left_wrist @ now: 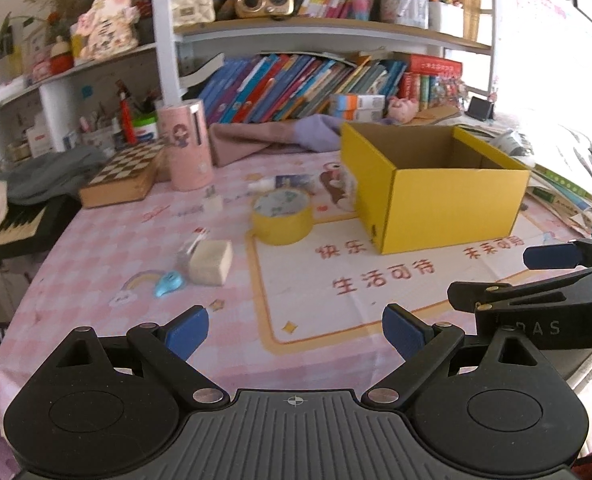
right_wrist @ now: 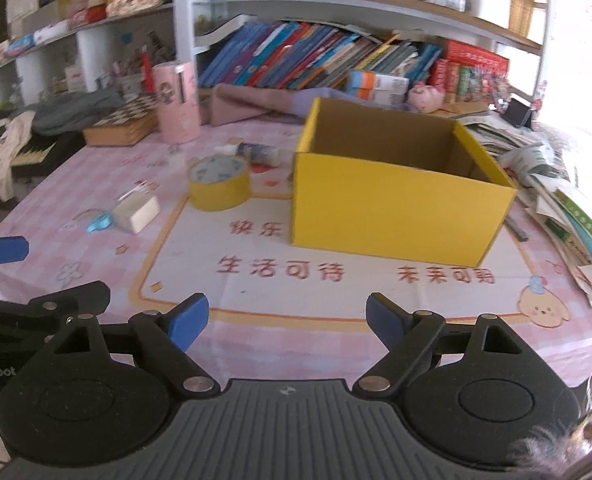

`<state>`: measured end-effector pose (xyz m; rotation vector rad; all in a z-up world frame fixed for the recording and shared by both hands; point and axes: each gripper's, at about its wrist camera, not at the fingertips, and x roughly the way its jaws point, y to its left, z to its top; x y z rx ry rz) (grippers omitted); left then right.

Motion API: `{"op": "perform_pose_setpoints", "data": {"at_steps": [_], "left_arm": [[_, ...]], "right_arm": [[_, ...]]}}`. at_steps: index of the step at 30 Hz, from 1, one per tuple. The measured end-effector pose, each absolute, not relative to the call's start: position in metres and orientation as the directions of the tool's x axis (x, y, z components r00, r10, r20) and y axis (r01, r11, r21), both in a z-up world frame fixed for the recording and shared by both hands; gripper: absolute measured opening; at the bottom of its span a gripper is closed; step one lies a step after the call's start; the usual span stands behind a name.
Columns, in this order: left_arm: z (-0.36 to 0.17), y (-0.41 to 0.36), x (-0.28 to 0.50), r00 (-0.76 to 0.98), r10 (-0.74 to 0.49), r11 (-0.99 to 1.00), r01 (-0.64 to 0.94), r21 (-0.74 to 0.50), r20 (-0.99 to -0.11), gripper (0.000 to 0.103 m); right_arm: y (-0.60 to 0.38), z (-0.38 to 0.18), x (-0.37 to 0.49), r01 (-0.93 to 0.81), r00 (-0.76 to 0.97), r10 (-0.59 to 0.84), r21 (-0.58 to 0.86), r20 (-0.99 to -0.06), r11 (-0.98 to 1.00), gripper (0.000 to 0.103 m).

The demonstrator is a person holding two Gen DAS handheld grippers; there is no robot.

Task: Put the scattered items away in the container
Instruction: 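Withdraw both tools from the box back toward the remaining items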

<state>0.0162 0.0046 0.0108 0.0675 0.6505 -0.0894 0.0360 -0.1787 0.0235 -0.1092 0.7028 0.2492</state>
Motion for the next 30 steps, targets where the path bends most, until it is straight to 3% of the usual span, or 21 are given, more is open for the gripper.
{"op": "perform_pose_setpoints", "data": {"at_steps": [30], "left_arm": [[0.012, 0.063, 0.011, 0.789, 0.056, 0.998, -0.056, 0.019, -0.612, 0.095]], "right_arm": [[-0.115, 0.028, 0.047, -0.407, 0.694, 0.289, -0.028, -0.66, 0.913, 0.086]]}}
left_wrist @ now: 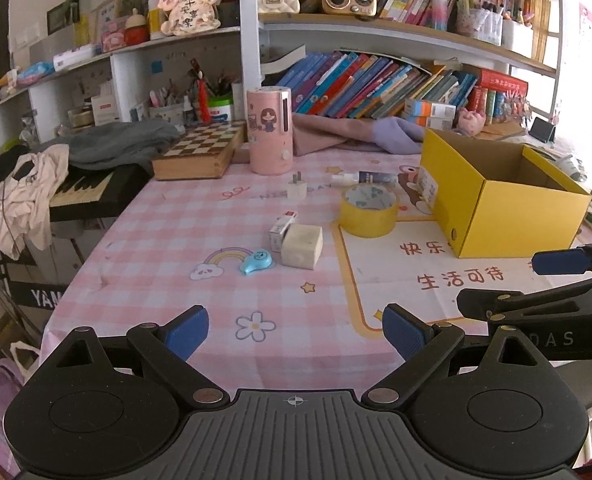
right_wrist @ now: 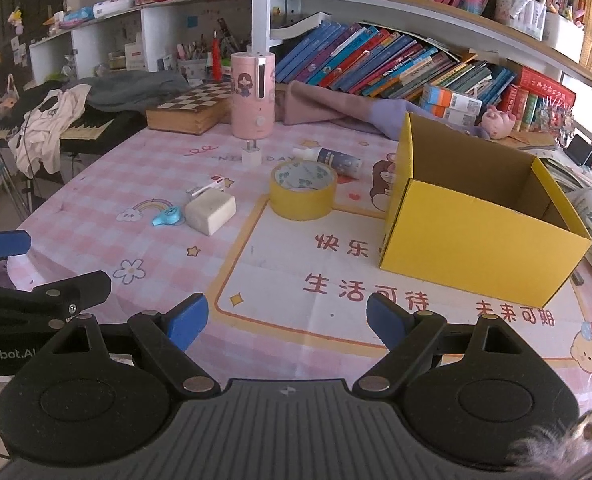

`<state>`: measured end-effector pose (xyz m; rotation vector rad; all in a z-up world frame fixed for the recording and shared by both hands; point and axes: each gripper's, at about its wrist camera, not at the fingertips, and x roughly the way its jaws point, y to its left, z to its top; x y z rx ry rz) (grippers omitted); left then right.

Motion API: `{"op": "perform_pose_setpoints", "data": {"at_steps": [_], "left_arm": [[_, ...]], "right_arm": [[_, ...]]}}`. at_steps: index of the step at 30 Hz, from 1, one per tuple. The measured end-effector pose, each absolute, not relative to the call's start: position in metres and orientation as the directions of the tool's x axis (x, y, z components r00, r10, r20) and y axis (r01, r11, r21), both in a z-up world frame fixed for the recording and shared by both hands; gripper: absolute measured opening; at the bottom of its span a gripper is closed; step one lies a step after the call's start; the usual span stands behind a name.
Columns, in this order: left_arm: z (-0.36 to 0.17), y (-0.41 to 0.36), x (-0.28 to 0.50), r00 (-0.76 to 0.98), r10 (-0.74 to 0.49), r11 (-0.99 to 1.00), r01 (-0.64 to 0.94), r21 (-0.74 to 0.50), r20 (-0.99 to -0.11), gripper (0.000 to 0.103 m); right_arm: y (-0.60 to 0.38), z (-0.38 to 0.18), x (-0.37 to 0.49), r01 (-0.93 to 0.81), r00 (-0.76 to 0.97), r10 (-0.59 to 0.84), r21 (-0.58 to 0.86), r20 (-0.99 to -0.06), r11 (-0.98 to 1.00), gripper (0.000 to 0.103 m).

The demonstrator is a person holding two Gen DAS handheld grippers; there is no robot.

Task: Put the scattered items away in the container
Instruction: 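Withdraw both tools from the box back toward the remaining items, then grasp the cream soap bar with the left gripper while the right gripper approaches the tape roll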

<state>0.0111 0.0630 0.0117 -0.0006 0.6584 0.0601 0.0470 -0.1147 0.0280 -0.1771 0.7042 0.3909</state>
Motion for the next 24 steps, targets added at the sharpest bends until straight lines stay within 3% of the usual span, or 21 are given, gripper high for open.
{"op": "perform_pose_setpoints", "data": {"at_steps": [24], "left_arm": [[-0.007, 0.076, 0.11, 0.75, 0.088, 0.994, -0.109, 0.009, -0.655, 0.094]], "right_arm": [[-0.078, 0.014, 0.167, -0.472, 0.665, 0.302, -0.071, -0.683, 0.879, 0.086]]}}
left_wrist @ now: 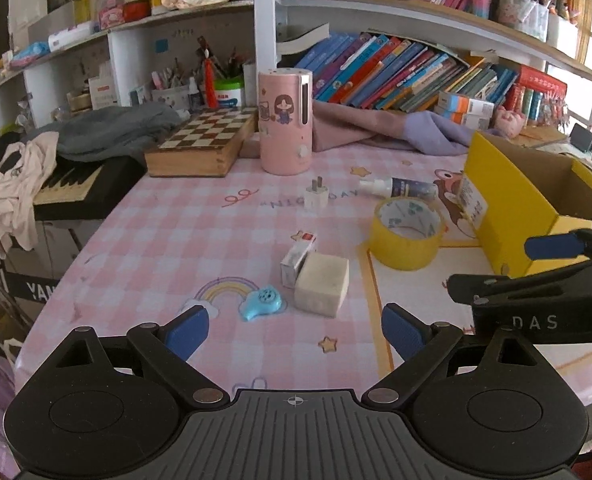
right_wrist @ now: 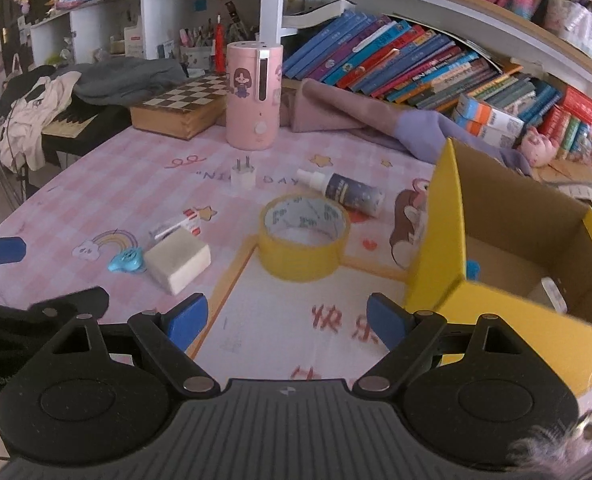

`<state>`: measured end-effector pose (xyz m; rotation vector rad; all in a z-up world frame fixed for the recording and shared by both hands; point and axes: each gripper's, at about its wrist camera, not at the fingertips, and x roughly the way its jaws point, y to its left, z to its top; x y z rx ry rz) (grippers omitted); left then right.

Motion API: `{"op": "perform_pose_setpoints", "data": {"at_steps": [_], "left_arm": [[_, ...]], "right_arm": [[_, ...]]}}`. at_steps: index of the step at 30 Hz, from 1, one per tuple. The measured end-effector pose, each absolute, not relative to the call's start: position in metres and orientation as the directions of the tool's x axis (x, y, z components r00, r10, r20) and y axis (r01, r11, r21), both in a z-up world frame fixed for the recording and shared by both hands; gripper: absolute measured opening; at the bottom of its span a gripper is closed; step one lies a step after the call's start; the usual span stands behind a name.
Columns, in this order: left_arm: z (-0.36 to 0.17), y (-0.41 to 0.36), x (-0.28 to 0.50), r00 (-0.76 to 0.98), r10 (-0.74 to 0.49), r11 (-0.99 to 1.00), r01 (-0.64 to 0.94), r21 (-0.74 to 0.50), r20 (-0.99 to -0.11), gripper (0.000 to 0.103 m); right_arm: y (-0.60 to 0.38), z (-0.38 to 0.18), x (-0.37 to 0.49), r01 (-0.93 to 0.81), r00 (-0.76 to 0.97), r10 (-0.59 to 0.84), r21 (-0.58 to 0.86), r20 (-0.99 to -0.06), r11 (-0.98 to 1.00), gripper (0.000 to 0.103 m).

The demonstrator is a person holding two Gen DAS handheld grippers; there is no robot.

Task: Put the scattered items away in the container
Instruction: 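Grasp the cream soap bar with the left gripper while the right gripper approaches the tape roll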

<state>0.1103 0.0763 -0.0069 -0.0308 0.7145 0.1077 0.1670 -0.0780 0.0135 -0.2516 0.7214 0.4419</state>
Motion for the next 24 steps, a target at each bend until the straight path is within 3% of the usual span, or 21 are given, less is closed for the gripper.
{"op": "perform_pose_setpoints", "data": {"at_steps": [8, 14, 20, 24], "left_arm": [[-0.022, 0.073, 0.145, 0.714, 0.062, 0.997, -0.083, 0.003, -0.698, 0.091], [-0.037, 0.07, 0.167, 0.687, 0.048, 0.998, -0.055, 0.014, -0.725, 0.079], [-0.052, 0.072, 0.188, 0.647, 0.013, 0.999, -0.038, -0.015, -0.762, 0.06], [-0.06, 0.074, 0.201, 0.629, -0.006, 0.999, -0.032, -0.034, -0.777, 0.058]], "right_arm": [[-0.07, 0.004, 0.21, -0.471, 0.649, 0.293, -0.068, -0.702, 0.88, 0.086], [-0.061, -0.003, 0.235, -0.465, 0.637, 0.284, -0.063, -0.716, 0.883, 0.087], [-0.053, -0.011, 0.258, -0.455, 0.611, 0.274, -0.046, -0.742, 0.889, 0.088], [-0.048, -0.015, 0.27, -0.456, 0.597, 0.271, -0.042, -0.755, 0.889, 0.088]]}}
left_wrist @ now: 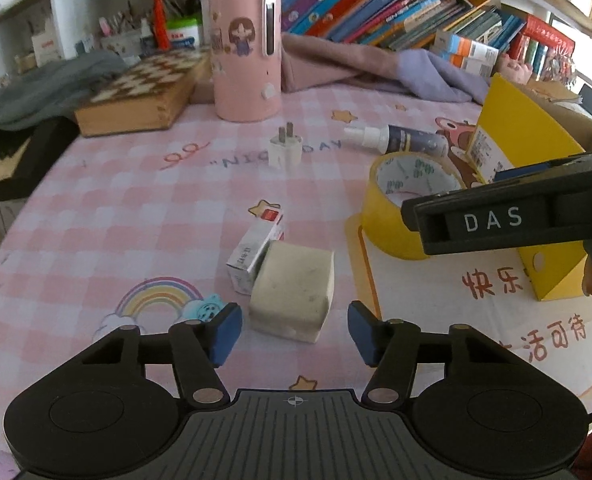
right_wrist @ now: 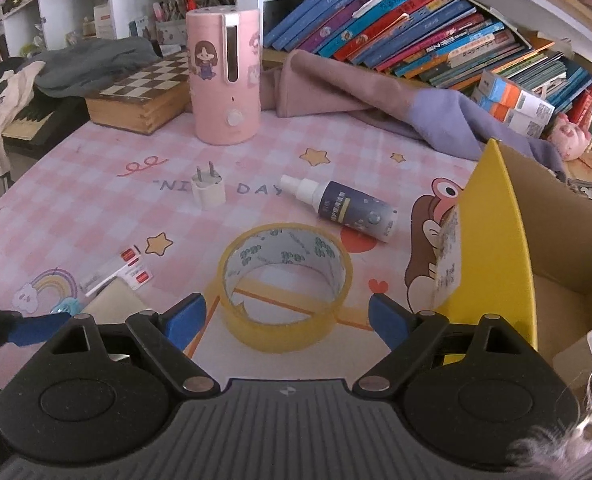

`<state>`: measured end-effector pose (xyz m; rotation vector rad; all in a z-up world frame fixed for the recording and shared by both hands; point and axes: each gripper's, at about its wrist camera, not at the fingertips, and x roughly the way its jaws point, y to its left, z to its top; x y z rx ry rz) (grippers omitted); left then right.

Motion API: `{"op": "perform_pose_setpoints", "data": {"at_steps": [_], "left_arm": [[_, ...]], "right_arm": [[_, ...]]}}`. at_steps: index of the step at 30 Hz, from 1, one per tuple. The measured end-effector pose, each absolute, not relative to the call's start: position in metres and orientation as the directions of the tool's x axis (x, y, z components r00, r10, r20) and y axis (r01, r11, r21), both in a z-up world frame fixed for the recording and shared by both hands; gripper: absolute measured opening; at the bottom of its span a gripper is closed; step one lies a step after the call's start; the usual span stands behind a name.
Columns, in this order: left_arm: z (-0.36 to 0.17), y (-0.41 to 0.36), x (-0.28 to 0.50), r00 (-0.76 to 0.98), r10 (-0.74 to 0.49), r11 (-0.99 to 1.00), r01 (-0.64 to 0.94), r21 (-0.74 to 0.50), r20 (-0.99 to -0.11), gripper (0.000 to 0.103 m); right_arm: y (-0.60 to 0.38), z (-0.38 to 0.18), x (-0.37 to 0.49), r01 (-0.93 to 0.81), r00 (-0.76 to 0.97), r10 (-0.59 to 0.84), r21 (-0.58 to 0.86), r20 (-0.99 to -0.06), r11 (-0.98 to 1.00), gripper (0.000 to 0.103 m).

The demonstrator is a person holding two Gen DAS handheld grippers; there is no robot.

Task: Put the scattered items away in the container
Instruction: 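Grasp the cream soap bar with the left gripper while the right gripper approaches the tape roll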

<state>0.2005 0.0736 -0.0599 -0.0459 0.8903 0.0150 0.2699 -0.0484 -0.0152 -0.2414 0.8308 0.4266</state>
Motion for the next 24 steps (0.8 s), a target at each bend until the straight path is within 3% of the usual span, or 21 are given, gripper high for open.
{"op": "perform_pose_setpoints", "data": {"at_steps": [13, 15, 24], "left_arm": [[-0.069, 0.07, 0.223, 0.619, -0.016, 1.0, -0.006, -0.025, -0.785, 0.057], [-0.07, 0.07, 0.224, 0.622, -0.003, 1.0, -0.006, -0.008, -0.783, 0.047], [-0.066, 0.078, 0.223, 0.621, -0.028, 0.999, 0.001, -0.035, -0.783, 0.039]], "right_arm": [[-0.037, -0.034, 0.301, -0.444, 0.548, 0.254, -0.02, -0.797, 0.896, 0.093], [-0.036, -0.037, 0.305, -0.441, 0.539, 0.25, -0.016, -0.804, 0.898, 0.093], [-0.031, -0.042, 0.313, -0.439, 0.52, 0.247, -0.008, -0.818, 0.898, 0.088]]}}
